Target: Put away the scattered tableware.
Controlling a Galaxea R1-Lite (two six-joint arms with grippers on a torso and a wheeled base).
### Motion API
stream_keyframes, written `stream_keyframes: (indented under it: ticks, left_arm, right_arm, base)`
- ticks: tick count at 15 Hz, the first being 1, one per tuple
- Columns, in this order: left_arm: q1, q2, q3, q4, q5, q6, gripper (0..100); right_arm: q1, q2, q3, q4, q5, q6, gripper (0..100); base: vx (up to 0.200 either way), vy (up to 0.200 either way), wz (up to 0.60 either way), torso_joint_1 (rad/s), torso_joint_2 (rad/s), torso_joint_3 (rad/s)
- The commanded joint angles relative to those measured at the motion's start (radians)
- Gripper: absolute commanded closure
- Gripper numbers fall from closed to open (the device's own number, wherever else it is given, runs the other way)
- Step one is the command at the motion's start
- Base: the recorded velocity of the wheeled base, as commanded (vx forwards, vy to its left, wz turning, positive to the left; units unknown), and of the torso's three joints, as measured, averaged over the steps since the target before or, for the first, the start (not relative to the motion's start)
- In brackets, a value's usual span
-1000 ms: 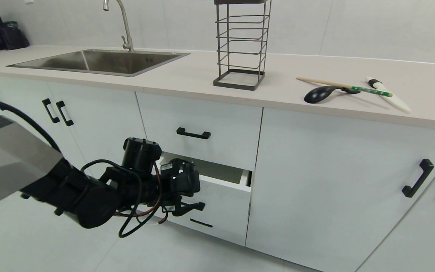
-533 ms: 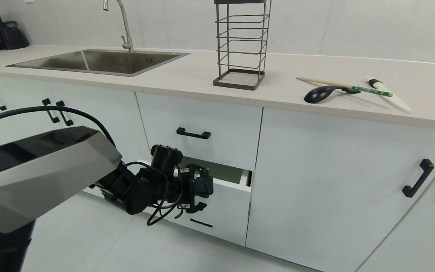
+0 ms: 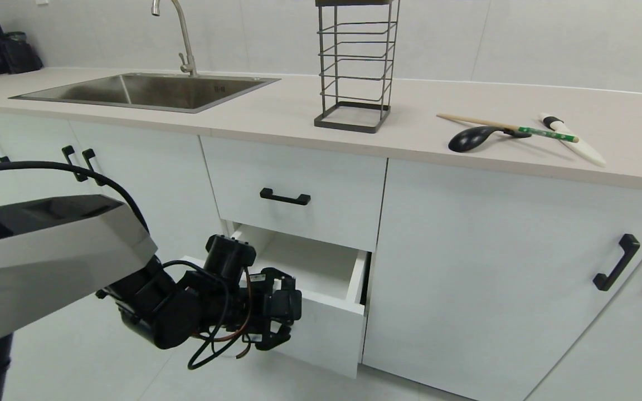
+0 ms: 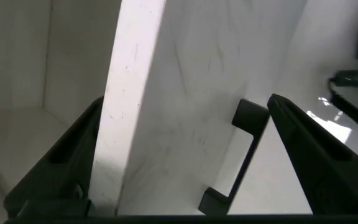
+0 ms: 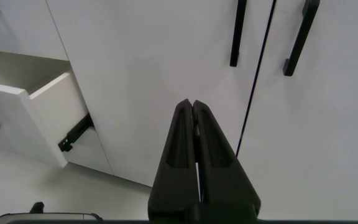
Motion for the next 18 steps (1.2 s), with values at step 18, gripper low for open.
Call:
stream_keyframes:
  ticks: [18]
  left_arm:
    - [0.008, -0.892, 0.332, -0.001, -0.001, -0.657, 0]
  right_arm:
    - [0.000, 0.002, 0.000, 0.000, 0.001, 0.000, 100]
  base:
    - [0.000, 0.000, 0.00, 0.000, 0.00, 0.000]
